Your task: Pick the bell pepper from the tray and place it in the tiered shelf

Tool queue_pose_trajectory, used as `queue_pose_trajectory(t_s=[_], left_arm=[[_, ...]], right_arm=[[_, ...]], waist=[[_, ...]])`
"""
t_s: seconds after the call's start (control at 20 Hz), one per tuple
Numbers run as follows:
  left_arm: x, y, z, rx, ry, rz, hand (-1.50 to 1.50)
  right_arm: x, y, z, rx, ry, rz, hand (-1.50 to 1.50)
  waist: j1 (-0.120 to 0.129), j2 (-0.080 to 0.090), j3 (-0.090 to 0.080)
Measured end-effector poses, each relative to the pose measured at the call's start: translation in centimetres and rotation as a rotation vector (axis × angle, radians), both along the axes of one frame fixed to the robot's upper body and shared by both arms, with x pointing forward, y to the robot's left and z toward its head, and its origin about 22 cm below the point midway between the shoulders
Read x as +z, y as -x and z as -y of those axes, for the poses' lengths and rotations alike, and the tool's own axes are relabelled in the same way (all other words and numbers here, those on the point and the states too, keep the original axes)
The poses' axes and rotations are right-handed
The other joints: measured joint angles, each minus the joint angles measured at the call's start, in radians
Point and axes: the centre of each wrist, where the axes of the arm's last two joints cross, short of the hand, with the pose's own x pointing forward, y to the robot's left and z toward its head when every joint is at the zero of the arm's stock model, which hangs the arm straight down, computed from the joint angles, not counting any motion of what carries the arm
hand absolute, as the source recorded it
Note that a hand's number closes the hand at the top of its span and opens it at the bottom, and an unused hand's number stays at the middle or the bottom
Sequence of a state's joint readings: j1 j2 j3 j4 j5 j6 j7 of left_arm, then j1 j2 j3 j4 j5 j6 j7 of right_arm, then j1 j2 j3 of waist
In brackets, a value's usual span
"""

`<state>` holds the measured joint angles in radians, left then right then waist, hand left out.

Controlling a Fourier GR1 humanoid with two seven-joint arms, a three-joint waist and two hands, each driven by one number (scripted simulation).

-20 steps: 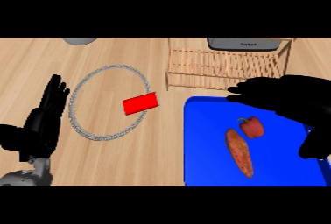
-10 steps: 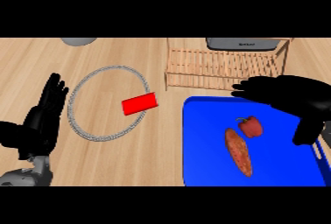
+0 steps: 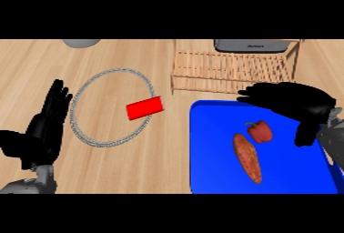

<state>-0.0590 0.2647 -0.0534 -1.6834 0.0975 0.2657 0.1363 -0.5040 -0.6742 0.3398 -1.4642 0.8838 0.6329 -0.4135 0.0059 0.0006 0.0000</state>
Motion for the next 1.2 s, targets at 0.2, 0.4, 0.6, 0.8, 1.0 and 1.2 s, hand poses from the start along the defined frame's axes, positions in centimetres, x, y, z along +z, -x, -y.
queue_pose_trajectory(t_s=[0.2,0.4,0.6,0.8,1.0,1.2], left_arm=[[0.1,-0.4,0.1,-0.002,-0.003,-0.001,0.00],[0.5,-0.6,0.2,-0.005,0.000,0.002,0.00],[0.1,-0.5,-0.2,0.000,-0.002,0.000,0.00],[0.2,-0.4,0.1,0.001,-0.001,0.002,0.00],[0.1,-0.8,0.0,-0.006,0.001,-0.002,0.00],[0.7,-1.0,-0.3,-0.007,-0.005,-0.001,0.00]], right_arm=[[-1.1,-0.5,0.2,0.000,-0.025,-0.008,-1.50],[-2.6,-1.5,0.2,0.014,-0.044,-0.011,-1.50],[-3.4,-1.4,0.0,0.027,-0.048,-0.011,-1.50],[-5.2,-1.4,0.1,0.021,-0.030,-0.034,-1.50],[-6.3,-1.3,-0.3,0.036,0.015,-0.054,1.50],[-6.8,-1.0,-0.5,0.097,0.024,-0.007,1.50]], waist=[[-0.001,0.000,0.000],[0.001,0.000,0.000],[-0.001,0.000,0.000],[-0.001,0.000,0.000],[-0.002,0.000,0.000],[-0.002,-0.003,-0.003]])
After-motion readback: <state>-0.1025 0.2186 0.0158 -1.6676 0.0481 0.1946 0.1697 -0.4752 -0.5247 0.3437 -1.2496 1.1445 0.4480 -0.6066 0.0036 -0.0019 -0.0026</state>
